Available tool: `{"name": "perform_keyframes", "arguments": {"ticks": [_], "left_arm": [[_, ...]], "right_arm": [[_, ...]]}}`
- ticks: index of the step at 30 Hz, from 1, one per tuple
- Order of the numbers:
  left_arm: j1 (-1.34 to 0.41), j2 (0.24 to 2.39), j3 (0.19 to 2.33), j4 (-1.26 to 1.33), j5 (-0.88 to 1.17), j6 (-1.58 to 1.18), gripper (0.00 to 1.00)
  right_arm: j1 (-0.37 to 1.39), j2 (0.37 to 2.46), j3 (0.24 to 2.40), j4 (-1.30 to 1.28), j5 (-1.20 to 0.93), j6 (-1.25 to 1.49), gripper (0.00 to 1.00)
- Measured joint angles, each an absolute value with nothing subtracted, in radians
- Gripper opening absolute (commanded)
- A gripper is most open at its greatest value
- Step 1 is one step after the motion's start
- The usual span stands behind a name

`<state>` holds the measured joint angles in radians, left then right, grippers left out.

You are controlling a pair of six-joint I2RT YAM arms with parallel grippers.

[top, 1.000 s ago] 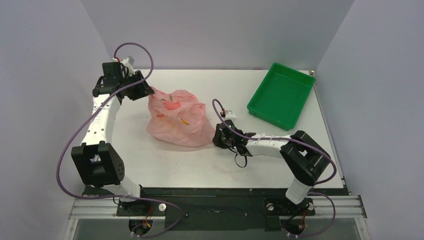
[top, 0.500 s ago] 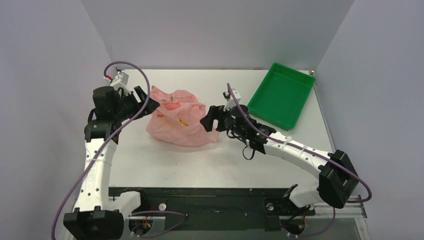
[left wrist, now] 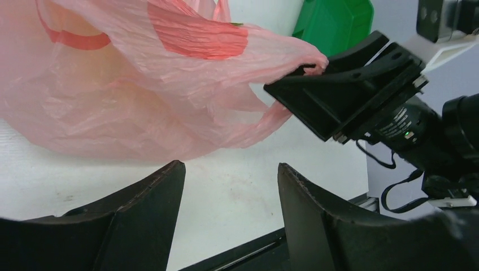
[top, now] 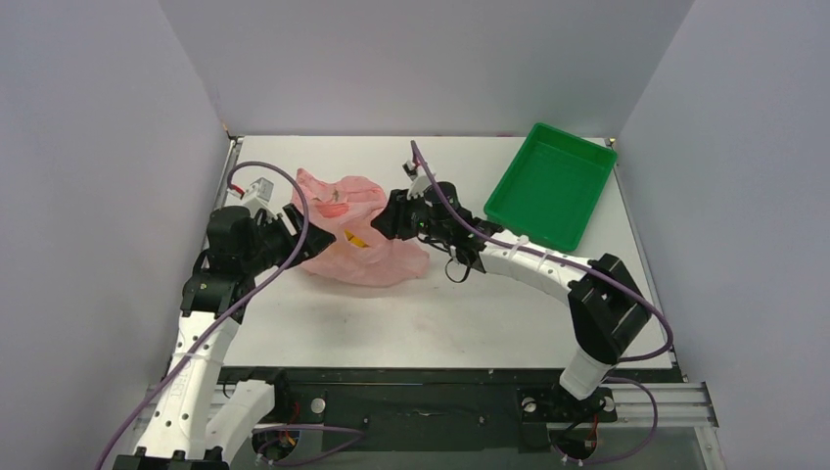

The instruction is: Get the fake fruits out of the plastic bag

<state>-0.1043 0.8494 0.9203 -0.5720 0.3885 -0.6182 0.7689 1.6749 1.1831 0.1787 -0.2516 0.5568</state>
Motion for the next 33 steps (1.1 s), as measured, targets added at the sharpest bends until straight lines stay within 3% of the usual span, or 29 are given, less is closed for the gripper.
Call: {"name": "perform_keyframes", "arguments": {"ticks": [2,4,15,20,25,28,29,31,32,33], "left_arm": [[-0.104,0.841,0.920,-0.570,0.366,-0.627,0.58],[-0.104,0.827,0.920,-0.571,0.331,-0.633,0.59],[-0.104,0.692,0.887,-0.595,0.100,-0.721,0.61],[-0.104,0.649,0.842,-0.668,0.039,-0.793,0.64],[-0.104,0.673,0.768,-0.637,0.113,-0.828,0.61],[-0.105,0.717,0.710,-0.583,0.188,-0.842,0.51],[-0.106,0.733,0.697,-0.576,0.201,-0.845,0.35],[-0.106,0.759,0.683,-0.569,0.221,-0.844,0.15],[-0.106,0.767,0.678,-0.563,0.229,-0.837,0.09],[-0.106,0.773,0.674,-0.554,0.239,-0.830,0.00]], "right_arm": [[0.788,1.688,1.191,0.177,-0.269,0.546,0.05],[0.823,1.691,1.193,0.170,-0.284,0.528,0.00],[1.149,1.691,1.197,0.118,-0.234,0.368,0.00],[1.168,1.692,1.200,0.093,-0.191,0.332,0.00],[1.159,1.699,1.216,0.086,-0.171,0.319,0.02],[1.159,1.699,1.227,0.075,-0.167,0.312,0.06],[1.161,1.699,1.231,0.071,-0.163,0.307,0.07],[1.166,1.699,1.240,0.057,-0.152,0.296,0.14],[1.167,1.699,1.242,0.051,-0.148,0.293,0.17],[1.169,1.699,1.245,0.048,-0.145,0.290,0.28]]}}
